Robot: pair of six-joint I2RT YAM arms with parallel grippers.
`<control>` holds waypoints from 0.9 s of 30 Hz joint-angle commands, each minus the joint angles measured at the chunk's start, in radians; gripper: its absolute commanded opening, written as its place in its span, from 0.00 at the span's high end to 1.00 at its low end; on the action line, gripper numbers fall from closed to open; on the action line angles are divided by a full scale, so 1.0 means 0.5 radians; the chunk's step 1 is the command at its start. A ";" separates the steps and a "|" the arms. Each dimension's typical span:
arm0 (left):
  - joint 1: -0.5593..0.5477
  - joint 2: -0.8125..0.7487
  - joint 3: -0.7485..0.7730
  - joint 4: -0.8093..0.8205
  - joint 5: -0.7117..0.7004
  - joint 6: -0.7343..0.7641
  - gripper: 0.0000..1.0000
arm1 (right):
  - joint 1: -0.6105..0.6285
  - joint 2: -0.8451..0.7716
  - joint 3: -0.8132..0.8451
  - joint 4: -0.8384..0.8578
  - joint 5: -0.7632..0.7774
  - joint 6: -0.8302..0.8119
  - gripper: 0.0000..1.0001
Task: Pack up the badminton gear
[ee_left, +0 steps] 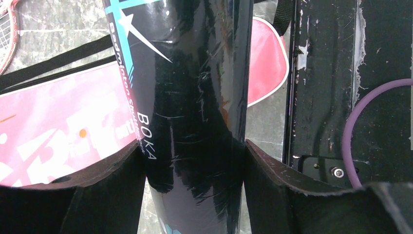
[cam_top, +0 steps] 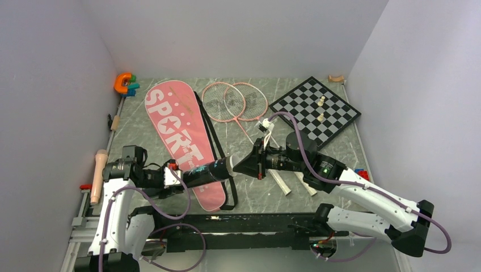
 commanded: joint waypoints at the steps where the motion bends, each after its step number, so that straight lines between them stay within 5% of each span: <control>1: -0.003 -0.036 0.073 -0.051 0.178 0.084 1.00 | -0.022 -0.008 -0.044 0.221 -0.116 0.068 1.00; 27: -0.003 -0.058 0.088 -0.091 0.183 0.098 1.00 | -0.163 0.069 -0.273 0.698 -0.494 0.349 1.00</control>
